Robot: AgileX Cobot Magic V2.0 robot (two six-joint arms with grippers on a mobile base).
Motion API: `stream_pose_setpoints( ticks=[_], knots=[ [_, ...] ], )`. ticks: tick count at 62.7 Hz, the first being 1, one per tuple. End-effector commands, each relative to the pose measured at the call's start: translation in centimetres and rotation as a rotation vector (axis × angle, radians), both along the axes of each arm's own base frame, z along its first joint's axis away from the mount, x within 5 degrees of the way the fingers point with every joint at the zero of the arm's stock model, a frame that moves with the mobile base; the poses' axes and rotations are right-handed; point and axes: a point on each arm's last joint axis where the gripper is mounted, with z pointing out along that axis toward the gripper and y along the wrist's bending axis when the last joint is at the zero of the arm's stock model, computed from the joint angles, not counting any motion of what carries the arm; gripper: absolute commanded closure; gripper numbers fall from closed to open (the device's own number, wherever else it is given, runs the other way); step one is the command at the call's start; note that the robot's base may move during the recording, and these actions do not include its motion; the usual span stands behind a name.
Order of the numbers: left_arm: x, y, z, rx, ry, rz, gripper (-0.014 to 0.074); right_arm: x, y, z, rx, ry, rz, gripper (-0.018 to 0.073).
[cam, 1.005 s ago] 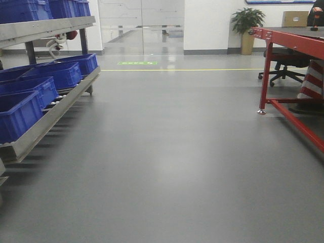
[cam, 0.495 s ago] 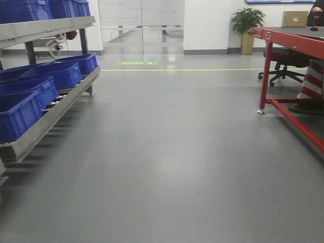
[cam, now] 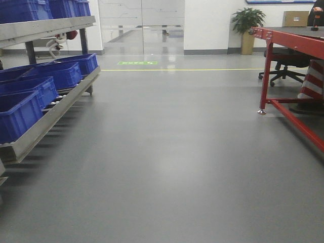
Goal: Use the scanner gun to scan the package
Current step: 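Drive the base forward along the aisle past the blue bins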
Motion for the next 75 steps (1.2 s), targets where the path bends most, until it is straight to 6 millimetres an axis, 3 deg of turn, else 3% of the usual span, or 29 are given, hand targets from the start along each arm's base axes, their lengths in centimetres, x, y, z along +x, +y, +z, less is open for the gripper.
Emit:
stream_pose_setpoints(
  ticks=[1,75],
  knots=[
    [-0.04,-0.02,0.21,0.0,-0.018,-0.002,0.0707,-0.03,-0.05,0.22,0.002,-0.027,-0.008,0.0724],
    [-0.04,0.05,0.21,0.0,-0.018,0.009,0.0707,-0.02,0.18,0.22,0.003,-0.027,0.033,0.0724]
  ],
)
